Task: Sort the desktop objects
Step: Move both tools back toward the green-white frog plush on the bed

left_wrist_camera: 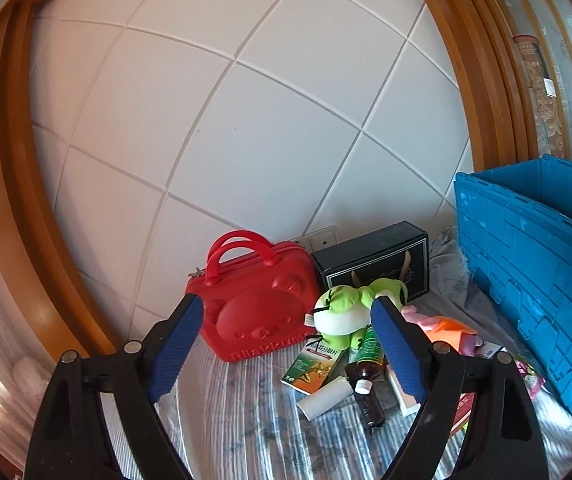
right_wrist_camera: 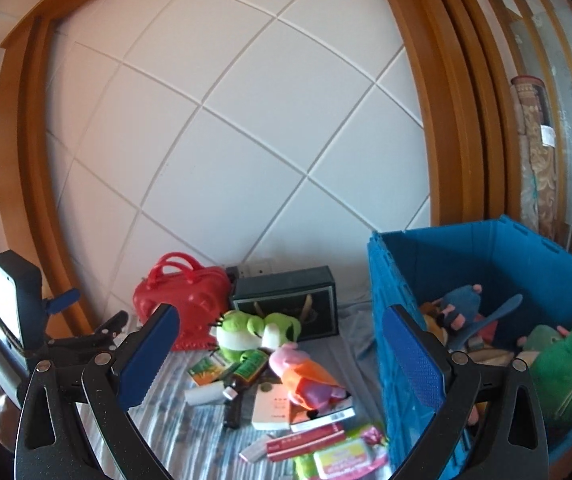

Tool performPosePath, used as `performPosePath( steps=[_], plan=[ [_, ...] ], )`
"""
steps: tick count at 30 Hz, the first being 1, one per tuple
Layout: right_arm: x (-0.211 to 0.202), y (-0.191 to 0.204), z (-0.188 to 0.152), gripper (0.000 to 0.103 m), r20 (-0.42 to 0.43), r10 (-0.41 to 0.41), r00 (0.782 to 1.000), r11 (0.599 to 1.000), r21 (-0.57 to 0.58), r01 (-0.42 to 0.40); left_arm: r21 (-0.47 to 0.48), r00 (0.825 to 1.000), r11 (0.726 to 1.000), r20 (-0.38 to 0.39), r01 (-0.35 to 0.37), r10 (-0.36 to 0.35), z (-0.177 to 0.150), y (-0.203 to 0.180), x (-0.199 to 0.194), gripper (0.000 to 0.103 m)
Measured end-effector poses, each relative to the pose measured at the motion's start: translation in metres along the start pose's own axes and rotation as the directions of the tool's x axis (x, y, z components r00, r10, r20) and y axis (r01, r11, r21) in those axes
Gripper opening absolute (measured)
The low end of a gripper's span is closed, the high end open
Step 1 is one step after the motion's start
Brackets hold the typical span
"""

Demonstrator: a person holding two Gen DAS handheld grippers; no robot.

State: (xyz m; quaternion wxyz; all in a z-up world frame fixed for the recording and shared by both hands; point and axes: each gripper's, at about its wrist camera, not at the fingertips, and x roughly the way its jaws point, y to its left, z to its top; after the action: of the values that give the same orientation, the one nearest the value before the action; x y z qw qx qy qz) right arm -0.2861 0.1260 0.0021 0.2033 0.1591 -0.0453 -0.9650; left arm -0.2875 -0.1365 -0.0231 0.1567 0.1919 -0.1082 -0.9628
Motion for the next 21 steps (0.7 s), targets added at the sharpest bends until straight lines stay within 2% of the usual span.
performPosePath(
  steps=[4,8,11,17,21],
  plan=[
    [0.028,-0.006,-0.012,0.103,-0.067,0.001,0.998,1.0,-0.018,-0.002,-0.074,0.997,0.995,-0.056,-0.065,0.06,-0.02,0.024,0.015,0.086],
    [0.055,-0.016,-0.022,0.103,-0.127,0.006,0.992,1.0,-0.025,-0.01,-0.072,0.987,0.988,-0.091,-0.136,0.129,-0.033,0.039,0.032,0.086],
    [0.075,-0.024,-0.025,0.103,-0.142,0.001,0.99,1.0,-0.028,-0.005,-0.099,0.984,0.984,-0.11,-0.149,0.138,-0.041,0.048,0.047,0.086],
    [0.129,-0.046,-0.036,0.103,-0.199,-0.005,0.98,1.0,-0.009,0.003,-0.085,0.985,0.99,-0.139,-0.115,0.103,-0.045,0.037,0.085,0.086],
    [0.168,-0.051,-0.043,0.103,-0.239,0.0,0.971,1.0,-0.012,-0.003,-0.076,0.991,0.996,-0.126,-0.056,0.046,-0.045,0.019,0.116,0.086]
  ],
)
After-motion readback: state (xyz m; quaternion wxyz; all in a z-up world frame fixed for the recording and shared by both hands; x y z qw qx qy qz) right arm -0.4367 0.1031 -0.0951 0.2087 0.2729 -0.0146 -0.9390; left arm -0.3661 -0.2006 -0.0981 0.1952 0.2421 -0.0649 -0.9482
